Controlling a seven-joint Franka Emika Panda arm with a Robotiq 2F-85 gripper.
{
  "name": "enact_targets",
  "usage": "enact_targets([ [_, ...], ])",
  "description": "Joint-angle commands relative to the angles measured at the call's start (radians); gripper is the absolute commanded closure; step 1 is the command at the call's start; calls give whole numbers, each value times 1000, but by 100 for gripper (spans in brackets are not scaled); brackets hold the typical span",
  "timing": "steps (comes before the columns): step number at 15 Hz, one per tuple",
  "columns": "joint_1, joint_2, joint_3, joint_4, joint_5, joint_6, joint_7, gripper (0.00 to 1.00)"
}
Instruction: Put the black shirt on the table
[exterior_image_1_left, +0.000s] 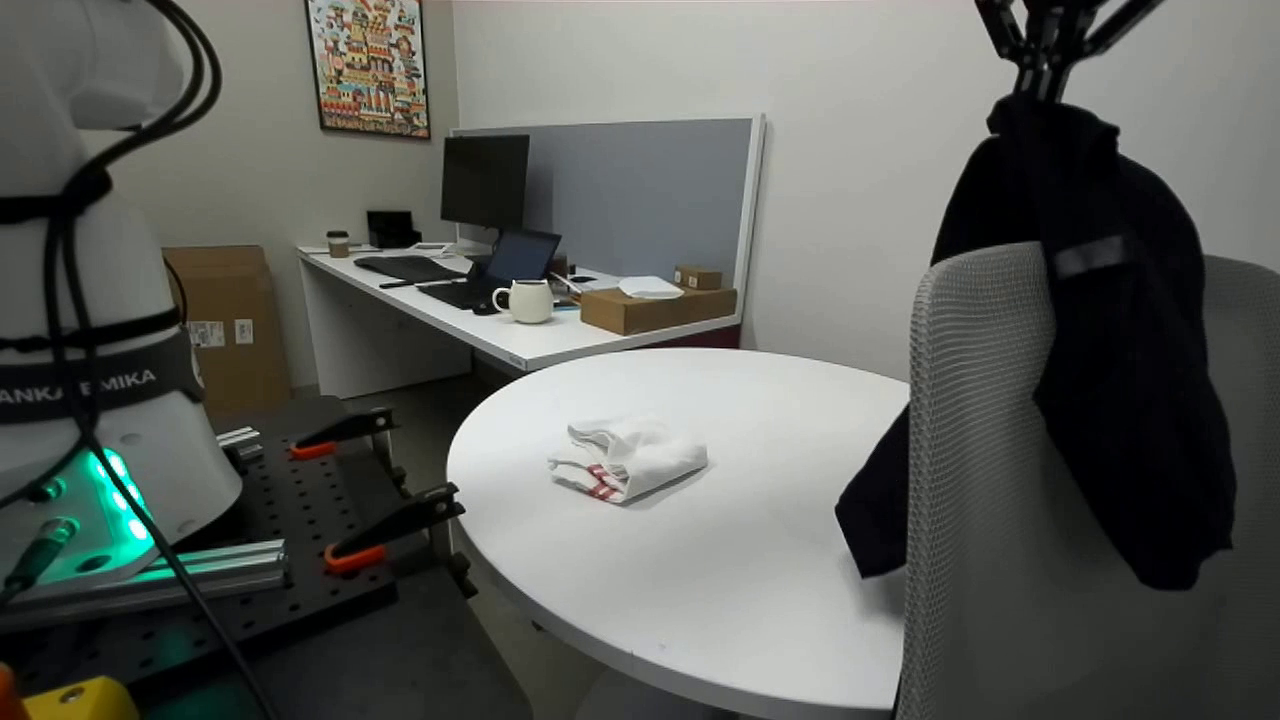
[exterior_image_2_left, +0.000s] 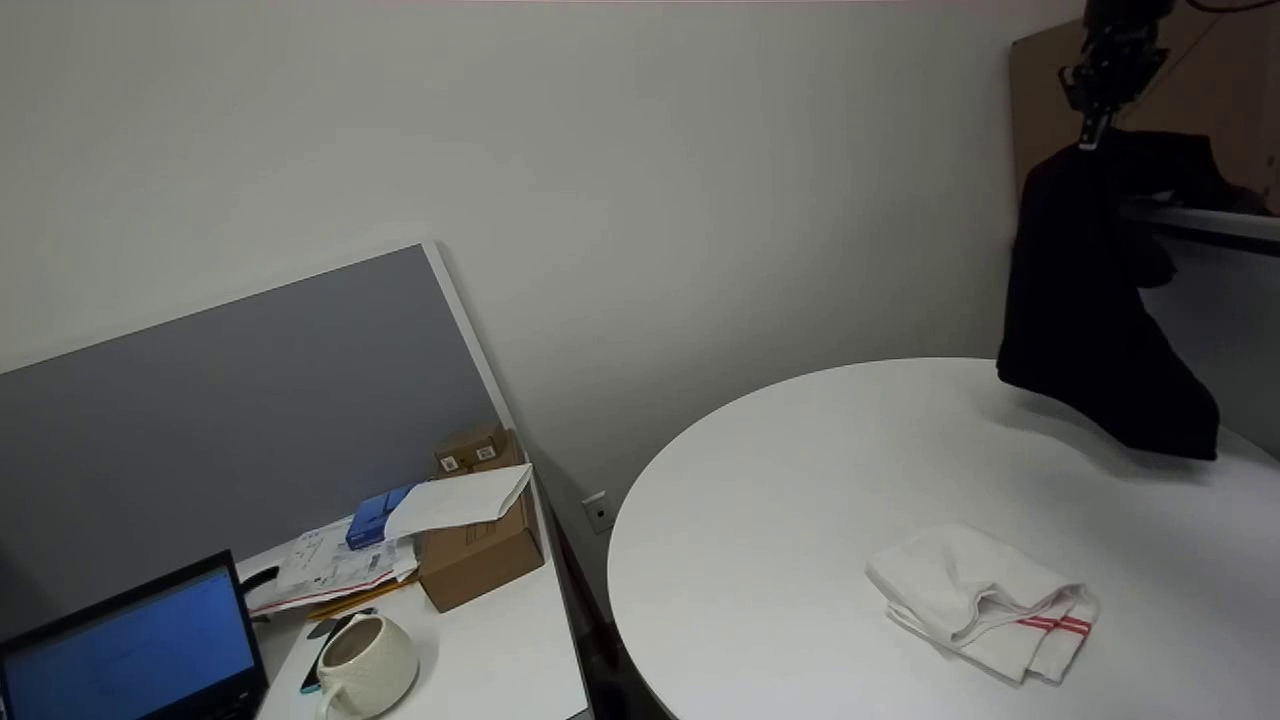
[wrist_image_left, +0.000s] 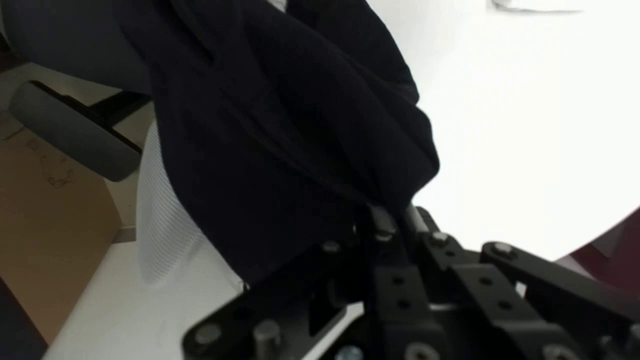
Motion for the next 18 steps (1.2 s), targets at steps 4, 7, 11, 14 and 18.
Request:
enact_targets([
  [4, -10, 9, 63, 382, 139, -442, -39, 98],
  [7, 3, 40, 97, 545, 155, -609, -18, 98],
  [11, 19, 100, 146, 719, 164, -760, -6, 98],
  [14, 44, 134, 160, 781, 167, -818, -3, 98],
  [18, 59, 216, 169, 853, 145, -857, 14, 98],
])
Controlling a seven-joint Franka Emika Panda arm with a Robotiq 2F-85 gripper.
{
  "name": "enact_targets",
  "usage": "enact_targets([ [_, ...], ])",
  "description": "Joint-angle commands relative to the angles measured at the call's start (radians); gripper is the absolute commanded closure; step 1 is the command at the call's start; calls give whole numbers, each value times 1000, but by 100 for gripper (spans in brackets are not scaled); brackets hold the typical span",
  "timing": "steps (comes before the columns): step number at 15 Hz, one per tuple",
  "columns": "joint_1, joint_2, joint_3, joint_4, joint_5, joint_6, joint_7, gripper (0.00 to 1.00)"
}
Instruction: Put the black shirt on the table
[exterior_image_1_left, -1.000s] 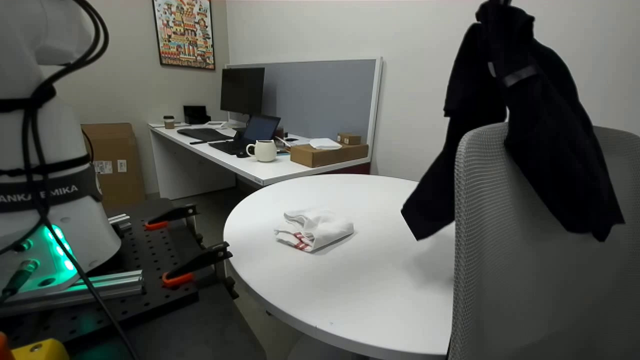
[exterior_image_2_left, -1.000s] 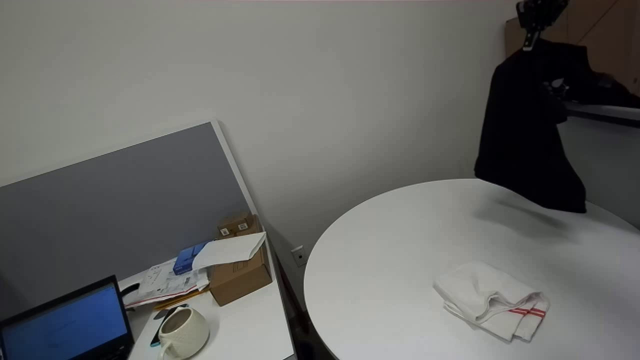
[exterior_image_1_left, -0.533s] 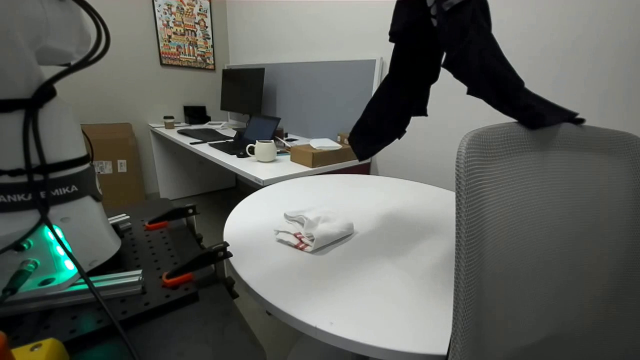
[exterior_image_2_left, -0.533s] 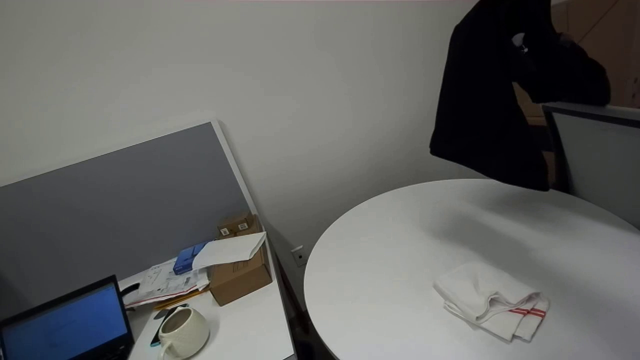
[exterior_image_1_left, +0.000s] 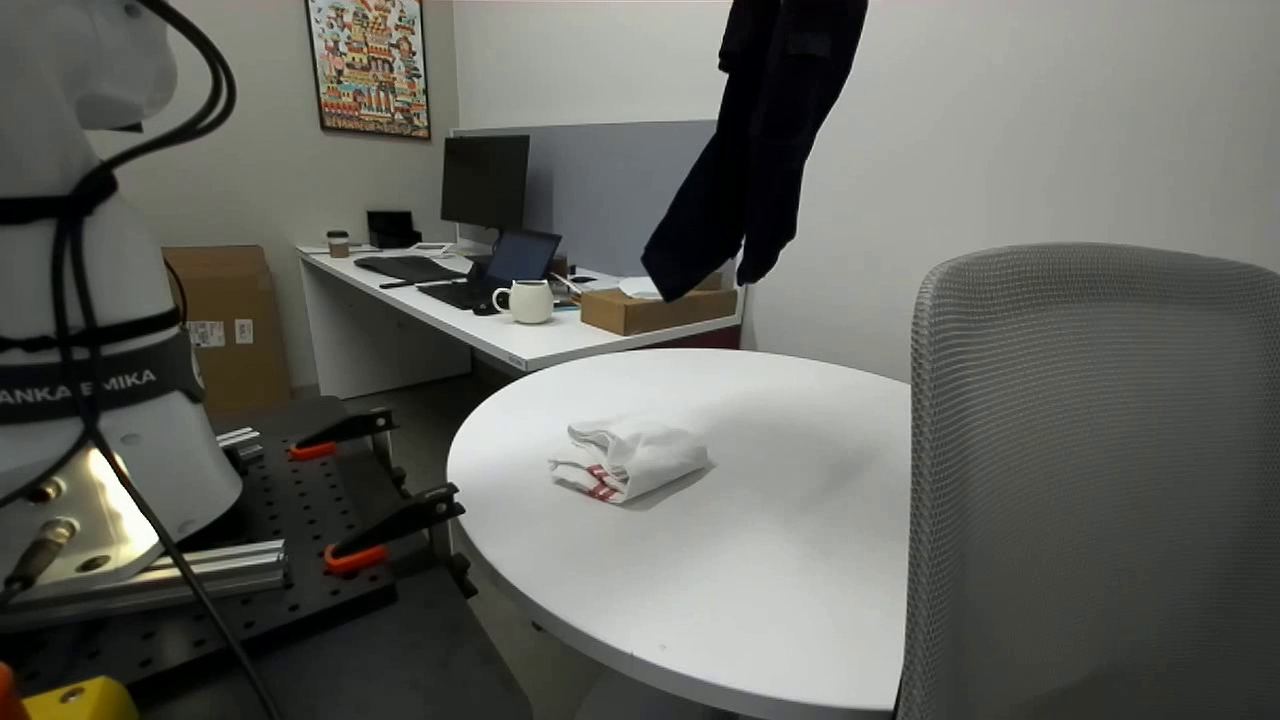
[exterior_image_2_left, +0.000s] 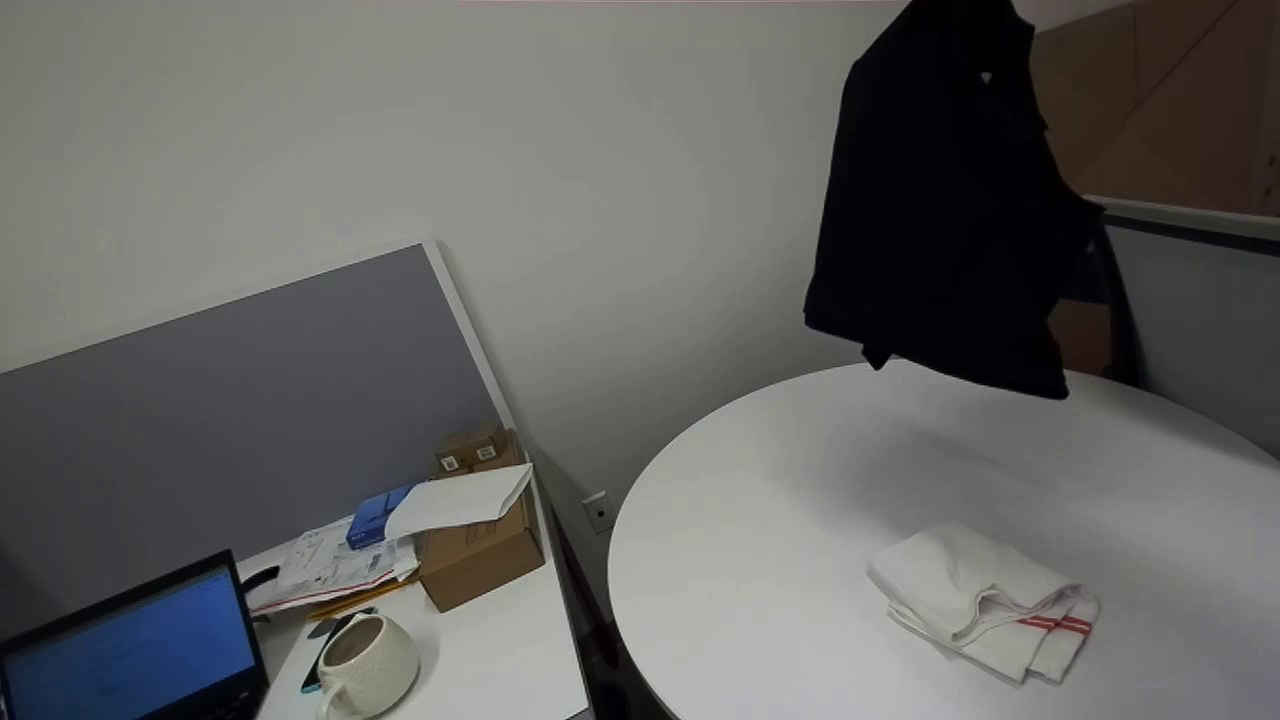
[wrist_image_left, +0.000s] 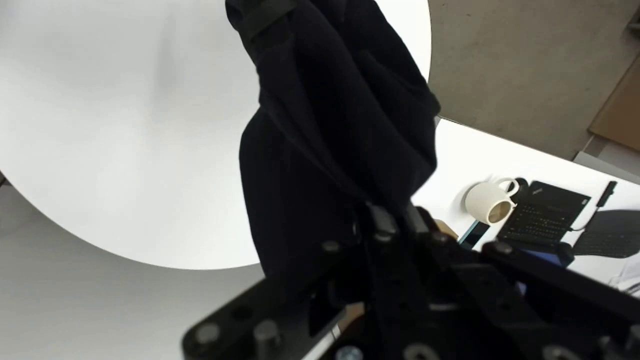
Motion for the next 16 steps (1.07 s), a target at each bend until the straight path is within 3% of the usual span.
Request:
enact_targets([
  [1, 5, 117, 6, 137, 1, -57, 36, 98],
  [8, -22, 265, -19, 127, -15, 3, 86, 97],
  [13, -108, 355, -45, 122, 3, 30, 166, 98],
  [16, -181, 428, -18, 205, -6, 4, 226, 98],
])
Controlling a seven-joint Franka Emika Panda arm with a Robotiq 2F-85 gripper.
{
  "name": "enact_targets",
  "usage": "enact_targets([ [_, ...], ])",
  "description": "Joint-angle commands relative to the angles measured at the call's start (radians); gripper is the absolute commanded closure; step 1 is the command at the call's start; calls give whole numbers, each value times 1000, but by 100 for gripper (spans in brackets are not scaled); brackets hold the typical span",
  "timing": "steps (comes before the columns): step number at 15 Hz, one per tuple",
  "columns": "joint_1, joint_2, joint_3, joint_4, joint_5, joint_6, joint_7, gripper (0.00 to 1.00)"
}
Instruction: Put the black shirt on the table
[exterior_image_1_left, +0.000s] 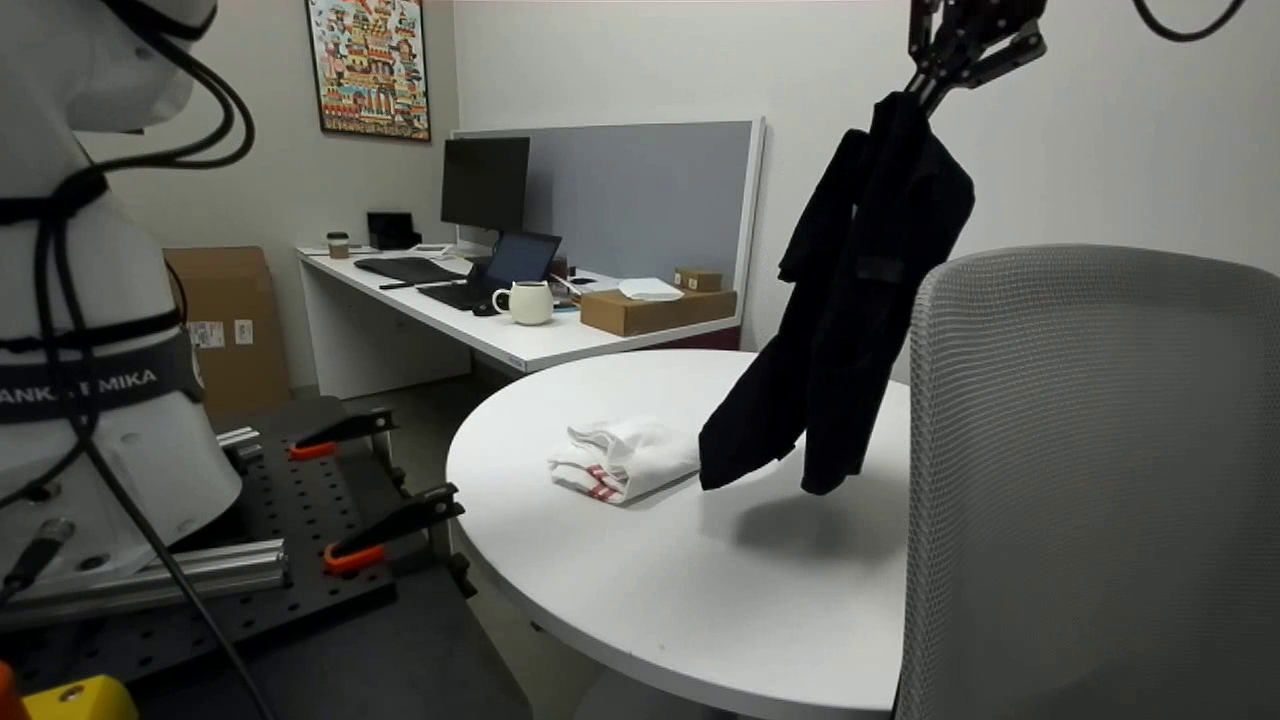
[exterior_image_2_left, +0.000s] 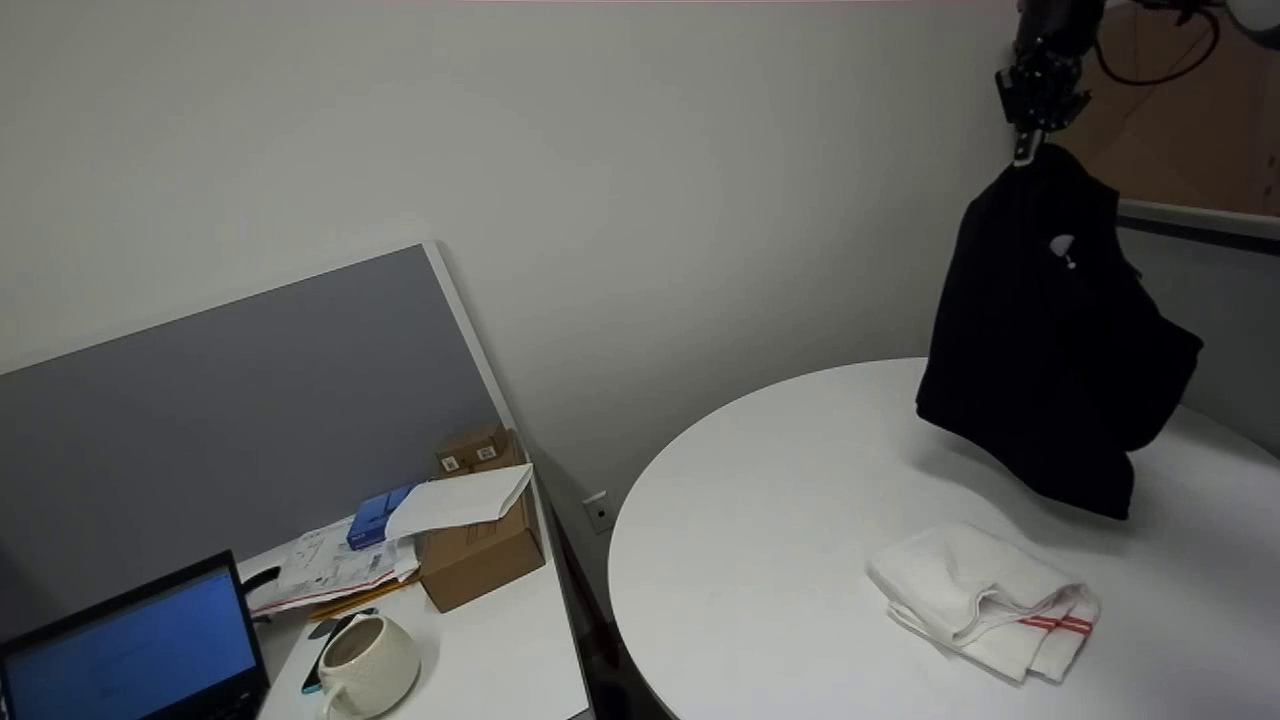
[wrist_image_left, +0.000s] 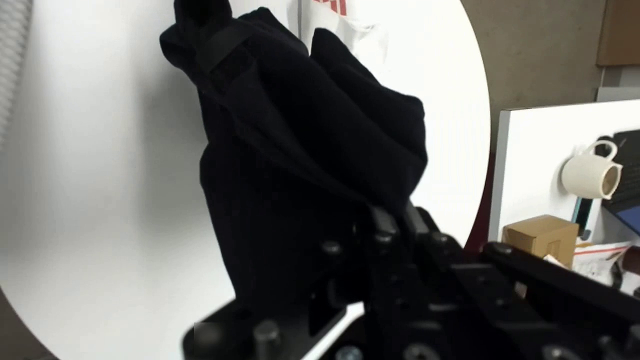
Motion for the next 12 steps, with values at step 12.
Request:
enact_targets([
  [12, 87, 62, 59, 91, -78, 42, 151, 97],
])
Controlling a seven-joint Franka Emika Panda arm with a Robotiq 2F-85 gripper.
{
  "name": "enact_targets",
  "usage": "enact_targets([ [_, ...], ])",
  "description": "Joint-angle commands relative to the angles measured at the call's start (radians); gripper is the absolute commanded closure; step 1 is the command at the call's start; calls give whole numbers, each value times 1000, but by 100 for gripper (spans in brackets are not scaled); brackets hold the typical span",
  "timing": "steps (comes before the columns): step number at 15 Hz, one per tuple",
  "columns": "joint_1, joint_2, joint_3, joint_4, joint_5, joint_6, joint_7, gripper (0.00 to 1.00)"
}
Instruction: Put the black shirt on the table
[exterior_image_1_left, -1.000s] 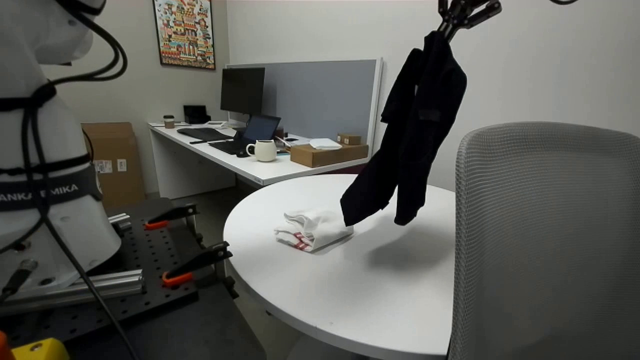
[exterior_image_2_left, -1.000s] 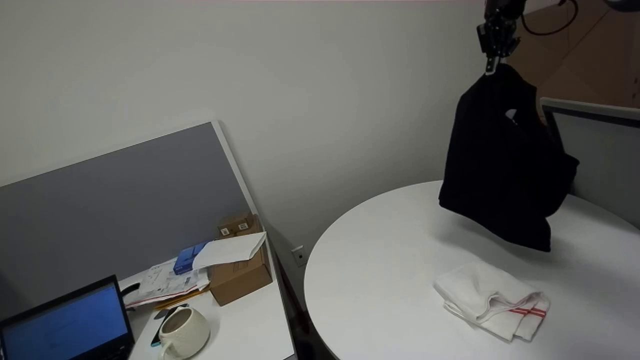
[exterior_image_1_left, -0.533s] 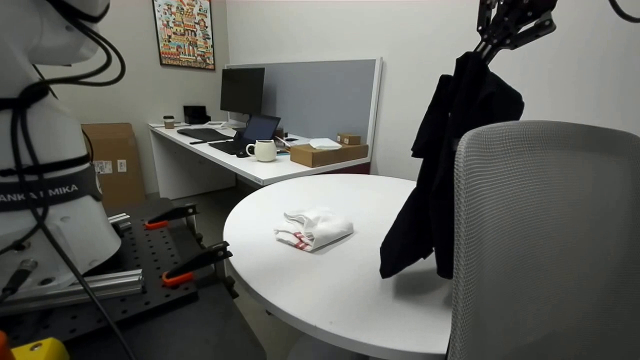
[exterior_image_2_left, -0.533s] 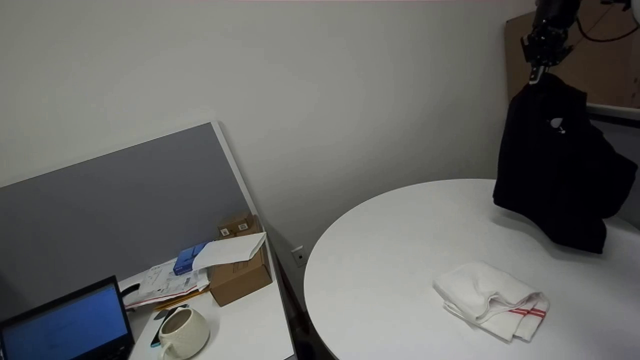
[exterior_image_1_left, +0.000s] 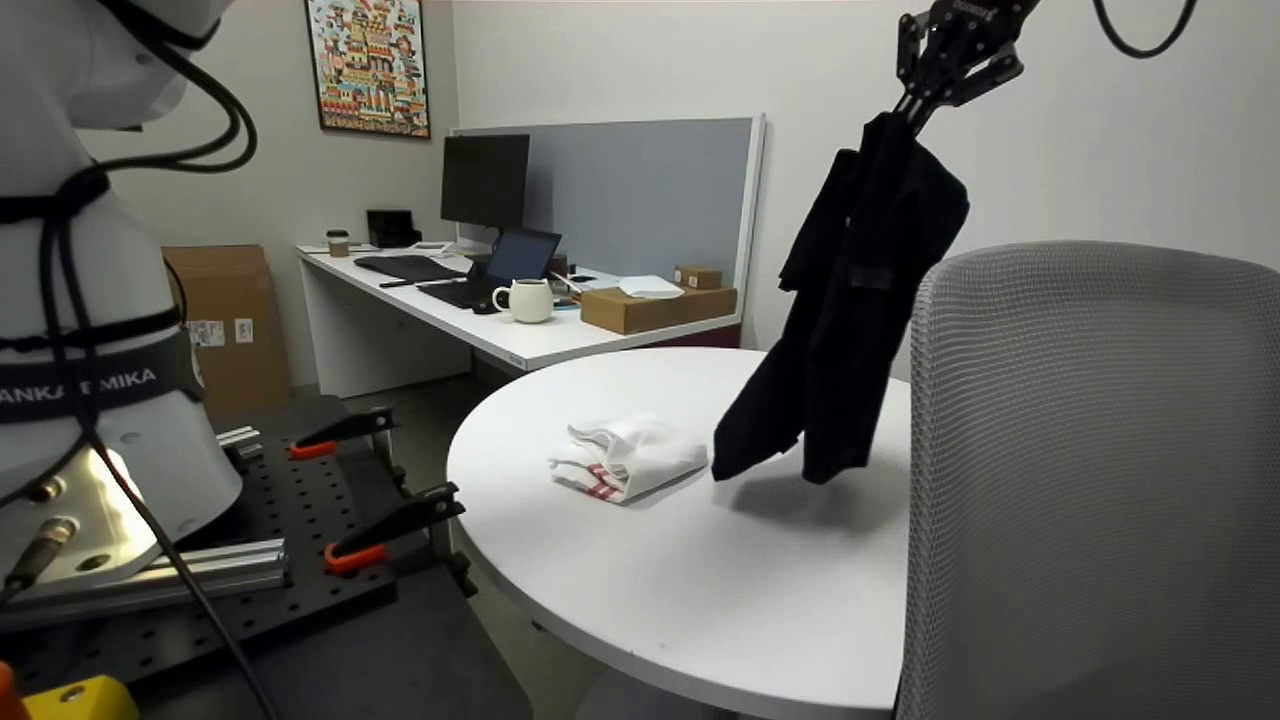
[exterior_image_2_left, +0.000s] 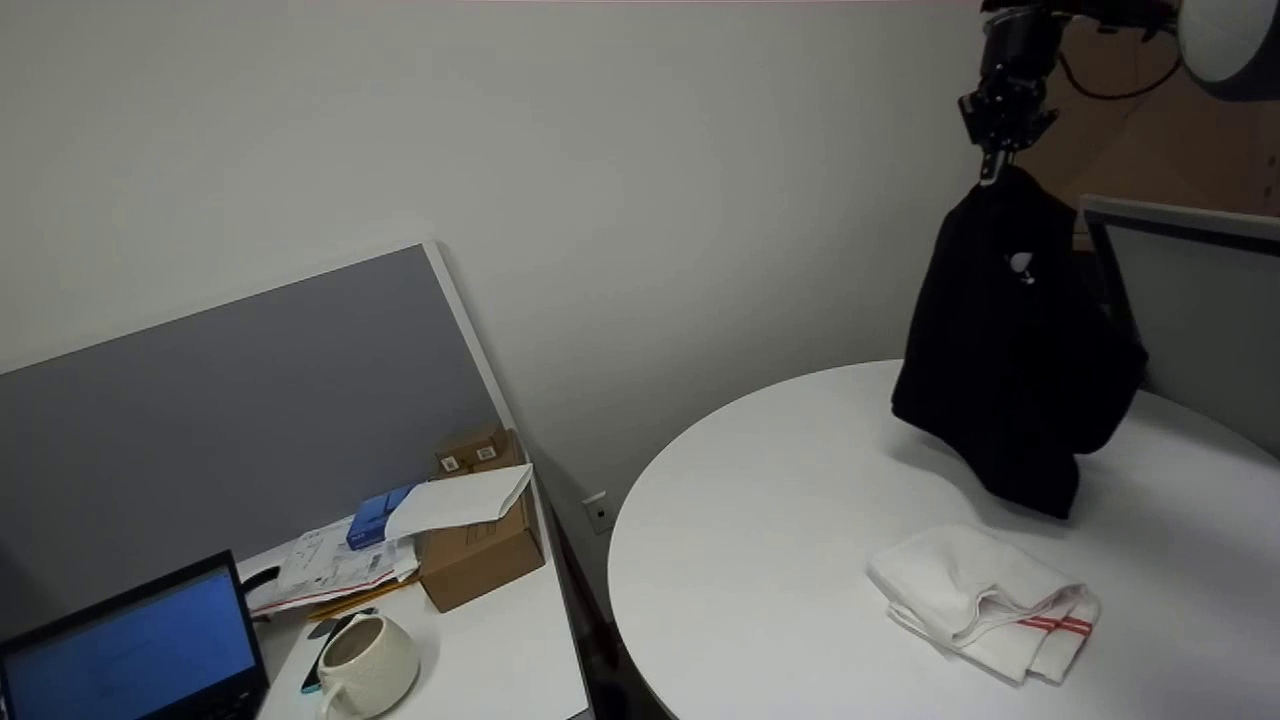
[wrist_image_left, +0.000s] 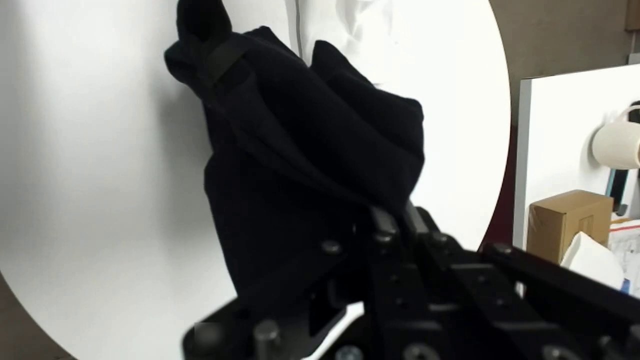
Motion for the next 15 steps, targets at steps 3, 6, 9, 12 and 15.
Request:
enact_targets([
  [3, 84, 12, 5, 2, -57, 27, 33, 97],
  [6, 110, 58, -2, 31, -89, 23, 44, 97],
  [9, 112, 90, -5, 31, -110, 27, 46, 97],
  [12, 81, 111, -9, 34, -110, 35, 56, 97],
  [15, 36, 116, -15, 27, -102, 49, 81, 97],
])
